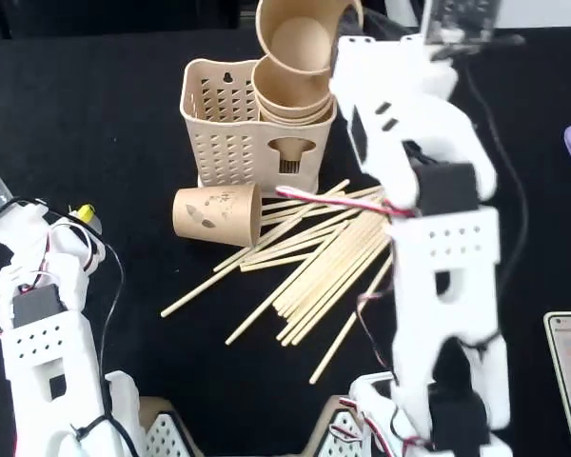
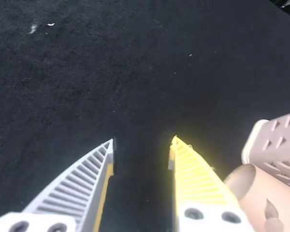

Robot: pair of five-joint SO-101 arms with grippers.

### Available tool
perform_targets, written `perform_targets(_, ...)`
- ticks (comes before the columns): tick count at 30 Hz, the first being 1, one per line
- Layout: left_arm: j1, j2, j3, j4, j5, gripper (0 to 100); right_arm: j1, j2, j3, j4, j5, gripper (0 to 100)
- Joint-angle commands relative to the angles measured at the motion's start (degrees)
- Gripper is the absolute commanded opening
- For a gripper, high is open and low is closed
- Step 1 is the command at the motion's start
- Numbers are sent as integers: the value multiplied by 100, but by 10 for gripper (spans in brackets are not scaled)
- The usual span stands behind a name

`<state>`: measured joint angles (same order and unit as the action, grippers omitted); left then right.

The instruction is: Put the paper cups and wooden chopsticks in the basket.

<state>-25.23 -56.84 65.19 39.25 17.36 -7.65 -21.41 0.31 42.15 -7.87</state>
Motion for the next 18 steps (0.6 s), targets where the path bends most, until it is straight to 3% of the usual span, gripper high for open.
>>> perform_targets(1, 268, -123, -31, -105, 44, 188, -97, 338, -48, -158, -88, 11)
perform_targets(12, 259, -123, -31, -114, 44, 188, -220, 699, -57, 308, -44, 16)
perform_targets(18, 259, -123, -31, -114, 44, 188, -220, 664, -251, 607, -79, 211)
